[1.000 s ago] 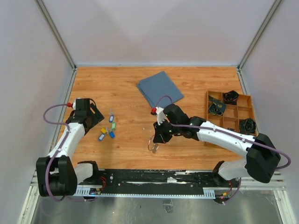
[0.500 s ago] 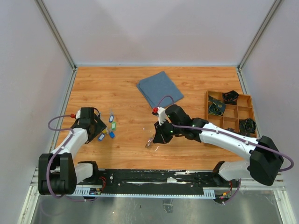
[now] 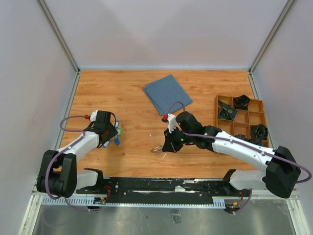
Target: Put the keys on the keyring
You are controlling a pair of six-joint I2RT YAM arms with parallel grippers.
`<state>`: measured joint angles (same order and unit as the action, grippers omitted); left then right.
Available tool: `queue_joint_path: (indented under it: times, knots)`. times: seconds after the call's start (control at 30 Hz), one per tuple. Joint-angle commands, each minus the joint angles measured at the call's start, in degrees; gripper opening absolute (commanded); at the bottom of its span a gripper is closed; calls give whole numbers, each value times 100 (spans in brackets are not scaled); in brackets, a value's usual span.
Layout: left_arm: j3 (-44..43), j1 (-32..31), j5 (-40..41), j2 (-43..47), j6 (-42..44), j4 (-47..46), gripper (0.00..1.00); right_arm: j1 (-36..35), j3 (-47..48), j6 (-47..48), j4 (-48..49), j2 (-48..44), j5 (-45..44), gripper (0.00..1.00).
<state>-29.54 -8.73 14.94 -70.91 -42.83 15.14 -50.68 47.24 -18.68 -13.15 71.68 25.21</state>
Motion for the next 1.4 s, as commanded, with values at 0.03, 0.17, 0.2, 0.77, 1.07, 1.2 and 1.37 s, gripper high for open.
queue_joint_path:
  times: [0.03,0.17,0.2,0.77,1.07,1.2,1.37]
  knots:
    - [203,-419,-315,-300,-374,-6,41,-118,-83,-88,-35,-244,-207,1]
    - [118,-1085,-317,-644,-732,-163,35,-97,-124,-178,-196,-523,-661,2]
    - [81,-1331,-328,-763,-834,-233,33,-81,-145,-221,-245,-621,-828,2]
    - [-2555,-4035,-250,-2644,-737,-420,39,398,-1110,-954,-1126,-3348,-3487,0]
    - [-2340,-4057,897,-698,706,-181,77,407,-268,928,-1717,-3003,-2251,1]
    - [-1846,-4057,664,375,1791,-673,79,418,520,1706,-2438,-2186,-982,1]
    - [-1323,-4057,1013,1495,2396,-680,81,399,1470,2400,-3725,-784,-158,0]
